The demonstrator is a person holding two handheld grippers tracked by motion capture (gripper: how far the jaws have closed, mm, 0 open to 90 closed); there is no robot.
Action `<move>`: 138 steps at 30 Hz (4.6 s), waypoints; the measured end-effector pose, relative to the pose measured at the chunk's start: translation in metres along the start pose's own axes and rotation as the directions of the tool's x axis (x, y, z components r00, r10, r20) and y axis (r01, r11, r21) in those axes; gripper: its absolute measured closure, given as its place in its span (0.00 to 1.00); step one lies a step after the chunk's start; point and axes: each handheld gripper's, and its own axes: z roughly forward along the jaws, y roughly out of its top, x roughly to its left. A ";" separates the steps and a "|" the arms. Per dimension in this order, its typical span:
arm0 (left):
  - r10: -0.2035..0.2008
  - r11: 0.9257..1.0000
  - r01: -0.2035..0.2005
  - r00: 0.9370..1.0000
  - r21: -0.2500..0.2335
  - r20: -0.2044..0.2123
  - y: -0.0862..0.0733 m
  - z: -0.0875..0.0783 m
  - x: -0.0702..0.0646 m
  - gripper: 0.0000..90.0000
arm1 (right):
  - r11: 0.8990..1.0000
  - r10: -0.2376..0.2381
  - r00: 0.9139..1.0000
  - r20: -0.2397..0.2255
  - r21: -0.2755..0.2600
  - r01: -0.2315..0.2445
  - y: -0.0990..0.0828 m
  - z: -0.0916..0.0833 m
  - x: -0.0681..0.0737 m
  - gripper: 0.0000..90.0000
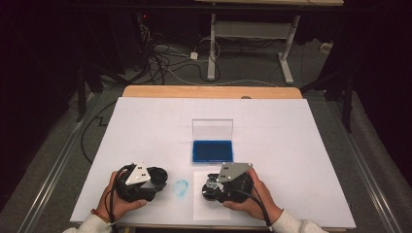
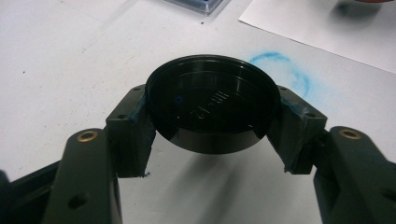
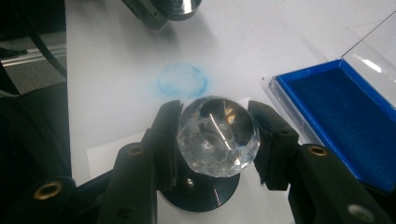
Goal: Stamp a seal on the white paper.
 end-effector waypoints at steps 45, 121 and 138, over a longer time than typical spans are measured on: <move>-0.002 1.000 0.002 1.000 0.009 -0.003 0.001 0.000 -0.003 0.41 | 0.993 -0.060 0.998 0.006 0.102 0.059 -0.006 0.010 0.010 0.64; 0.003 1.000 -0.003 1.000 0.010 -0.002 0.001 0.000 -0.002 0.41 | 0.990 -0.063 0.998 0.002 0.126 0.062 -0.003 0.011 0.008 0.64; 0.002 1.000 -0.002 1.000 0.007 -0.005 0.002 -0.001 -0.002 0.41 | 0.996 0.037 0.997 0.062 -0.087 -0.031 0.003 -0.033 -0.016 0.64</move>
